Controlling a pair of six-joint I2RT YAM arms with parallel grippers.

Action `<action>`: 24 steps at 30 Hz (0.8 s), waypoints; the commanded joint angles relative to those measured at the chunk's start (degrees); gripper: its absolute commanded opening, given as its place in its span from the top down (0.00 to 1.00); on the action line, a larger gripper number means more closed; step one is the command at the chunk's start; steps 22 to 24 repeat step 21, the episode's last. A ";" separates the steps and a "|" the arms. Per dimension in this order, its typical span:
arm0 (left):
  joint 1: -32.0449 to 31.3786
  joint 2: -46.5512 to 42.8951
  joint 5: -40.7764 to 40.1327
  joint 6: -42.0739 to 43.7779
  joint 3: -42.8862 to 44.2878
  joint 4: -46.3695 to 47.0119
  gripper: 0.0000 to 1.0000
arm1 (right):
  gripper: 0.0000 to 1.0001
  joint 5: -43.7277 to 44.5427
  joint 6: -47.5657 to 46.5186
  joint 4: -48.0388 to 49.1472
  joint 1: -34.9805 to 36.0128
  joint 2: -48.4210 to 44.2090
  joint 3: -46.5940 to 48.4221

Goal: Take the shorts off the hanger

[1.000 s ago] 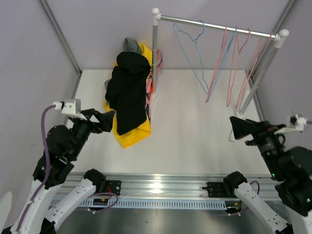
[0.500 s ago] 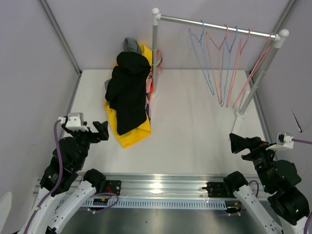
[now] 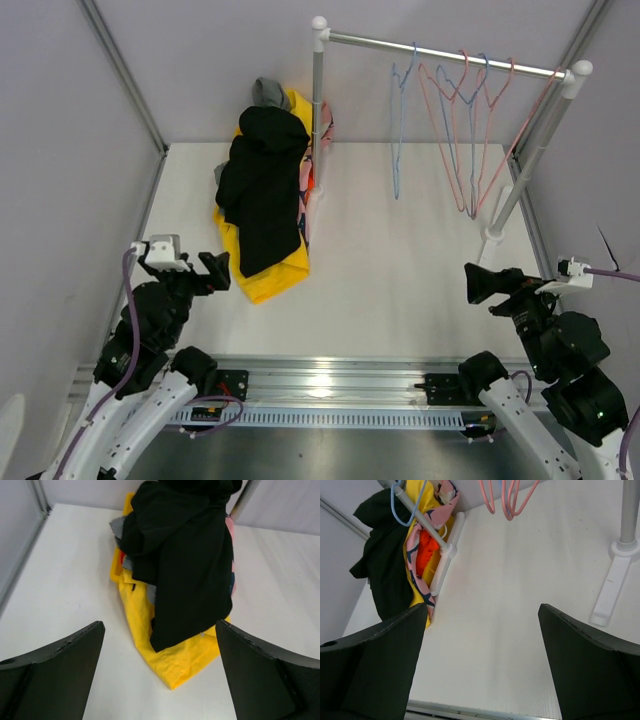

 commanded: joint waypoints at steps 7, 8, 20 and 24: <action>-0.21 0.20 7.44 -1.22 -3.93 2.41 0.01 | 0.01 -1.39 -3.11 3.82 -1.38 -2.36 -2.09; -0.21 0.11 8.41 -1.13 -4.02 2.50 0.01 | 0.00 -1.30 -3.11 3.73 -1.64 -2.54 -2.17; -0.21 -1.38 7.54 -0.52 -4.11 2.15 0.01 | 0.01 -3.58 -3.55 4.35 -4.20 -4.39 -2.70; -0.21 -1.47 7.46 -0.52 -4.02 2.15 0.01 | 0.01 -3.58 -3.55 4.26 -4.11 -4.48 -2.70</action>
